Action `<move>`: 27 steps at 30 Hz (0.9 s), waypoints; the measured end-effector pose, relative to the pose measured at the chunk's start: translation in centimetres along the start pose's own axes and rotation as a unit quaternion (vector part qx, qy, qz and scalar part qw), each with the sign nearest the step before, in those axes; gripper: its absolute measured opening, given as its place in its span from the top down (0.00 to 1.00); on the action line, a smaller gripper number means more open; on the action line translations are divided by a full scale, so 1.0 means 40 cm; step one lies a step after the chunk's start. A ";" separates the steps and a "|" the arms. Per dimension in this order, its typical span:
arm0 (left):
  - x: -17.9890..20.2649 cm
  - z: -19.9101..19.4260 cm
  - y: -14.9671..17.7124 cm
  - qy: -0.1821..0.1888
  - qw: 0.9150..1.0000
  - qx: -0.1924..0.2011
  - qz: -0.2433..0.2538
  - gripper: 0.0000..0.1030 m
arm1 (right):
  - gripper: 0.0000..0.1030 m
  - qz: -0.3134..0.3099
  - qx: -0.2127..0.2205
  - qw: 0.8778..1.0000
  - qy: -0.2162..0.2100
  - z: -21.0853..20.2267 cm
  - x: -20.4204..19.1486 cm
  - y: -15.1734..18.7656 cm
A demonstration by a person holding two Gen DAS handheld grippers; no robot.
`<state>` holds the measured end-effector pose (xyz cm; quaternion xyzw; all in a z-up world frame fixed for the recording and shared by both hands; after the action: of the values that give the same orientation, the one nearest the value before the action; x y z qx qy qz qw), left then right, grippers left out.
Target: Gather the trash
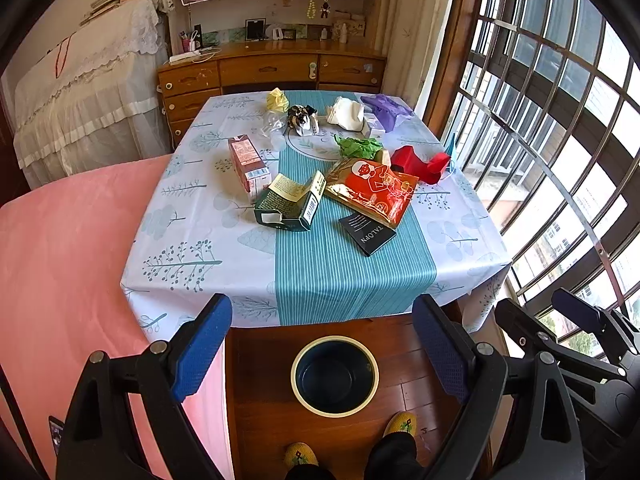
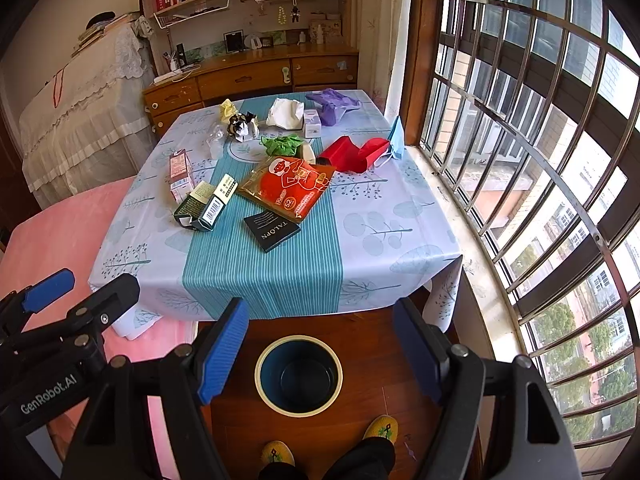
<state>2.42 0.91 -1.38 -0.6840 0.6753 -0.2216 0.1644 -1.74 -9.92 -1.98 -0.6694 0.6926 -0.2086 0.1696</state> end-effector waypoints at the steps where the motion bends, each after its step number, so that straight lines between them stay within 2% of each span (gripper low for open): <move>1: 0.000 0.000 -0.001 0.002 1.000 0.001 0.001 0.12 | 0.27 0.001 0.000 1.000 0.000 0.001 0.000 0.000; 15: -0.019 0.017 0.001 0.008 1.000 0.000 0.002 0.12 | 0.27 0.003 -0.002 1.000 0.002 0.007 -0.012 0.000; 27: -0.065 0.042 -0.058 0.016 1.000 0.008 0.013 0.12 | 0.27 0.010 0.000 1.000 0.015 0.025 -0.056 -0.044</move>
<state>5.30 3.47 -1.78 -0.6705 0.6847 -0.2356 0.1620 0.39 -7.79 -2.02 -0.6590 0.7021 -0.2164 0.1612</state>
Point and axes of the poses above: each gripper's, at about its wrist camera, not at the fingertips, and z roughly the way its jaws point, x to its right, y to its underside, the point moved 4 cm from there along z, roughly the way its jaws point, and after that the axes turned 6 degrees about -x, right-handed, at the moved point
